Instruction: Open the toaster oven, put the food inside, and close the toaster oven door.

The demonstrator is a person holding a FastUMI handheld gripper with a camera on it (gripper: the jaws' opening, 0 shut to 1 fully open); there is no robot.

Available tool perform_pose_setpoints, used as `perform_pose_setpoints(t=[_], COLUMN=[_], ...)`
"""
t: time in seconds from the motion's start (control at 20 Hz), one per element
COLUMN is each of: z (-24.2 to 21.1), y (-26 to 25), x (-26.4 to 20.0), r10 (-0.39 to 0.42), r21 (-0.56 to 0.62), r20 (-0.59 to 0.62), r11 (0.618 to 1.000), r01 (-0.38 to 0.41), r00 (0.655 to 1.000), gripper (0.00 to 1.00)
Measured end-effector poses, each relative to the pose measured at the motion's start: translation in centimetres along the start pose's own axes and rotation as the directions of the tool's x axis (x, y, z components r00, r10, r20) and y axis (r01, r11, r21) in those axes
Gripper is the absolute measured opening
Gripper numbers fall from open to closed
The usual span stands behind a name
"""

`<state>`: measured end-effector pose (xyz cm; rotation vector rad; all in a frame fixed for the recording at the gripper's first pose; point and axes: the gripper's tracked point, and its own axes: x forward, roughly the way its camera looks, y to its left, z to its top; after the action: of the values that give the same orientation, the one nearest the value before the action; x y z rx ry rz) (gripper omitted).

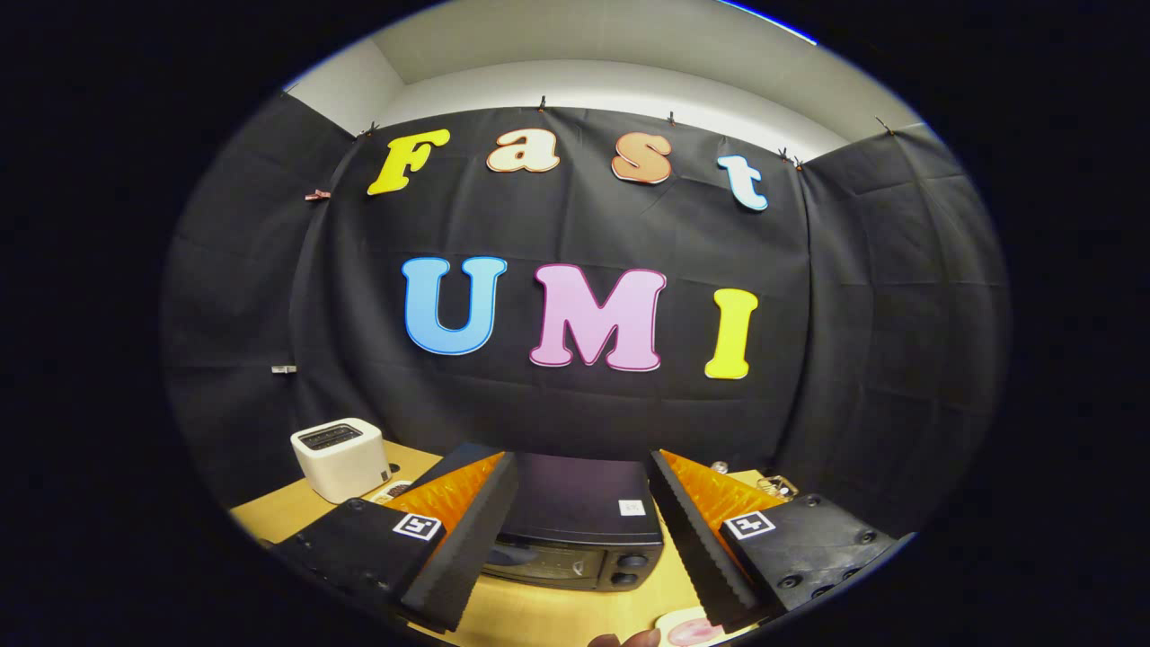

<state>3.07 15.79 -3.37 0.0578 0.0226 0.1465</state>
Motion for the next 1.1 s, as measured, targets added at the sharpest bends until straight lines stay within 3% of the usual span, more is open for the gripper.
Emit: perform_pose_setpoints(t=[0.3,0.65,1.1], z=[-5.9,-13.1,-17.2], y=[4.1,7.4,7.7], x=[2.9,5.6,7.6], r10=[0.019,0.012,-0.043], r21=[0.028,0.026,0.02], r20=[-0.12,-0.275,-0.357], r11=[0.999,1.0,0.998], r01=[-0.015,-0.005,0.054], r00=[0.993,0.961,0.933], gripper=[0.97,0.98,0.98])
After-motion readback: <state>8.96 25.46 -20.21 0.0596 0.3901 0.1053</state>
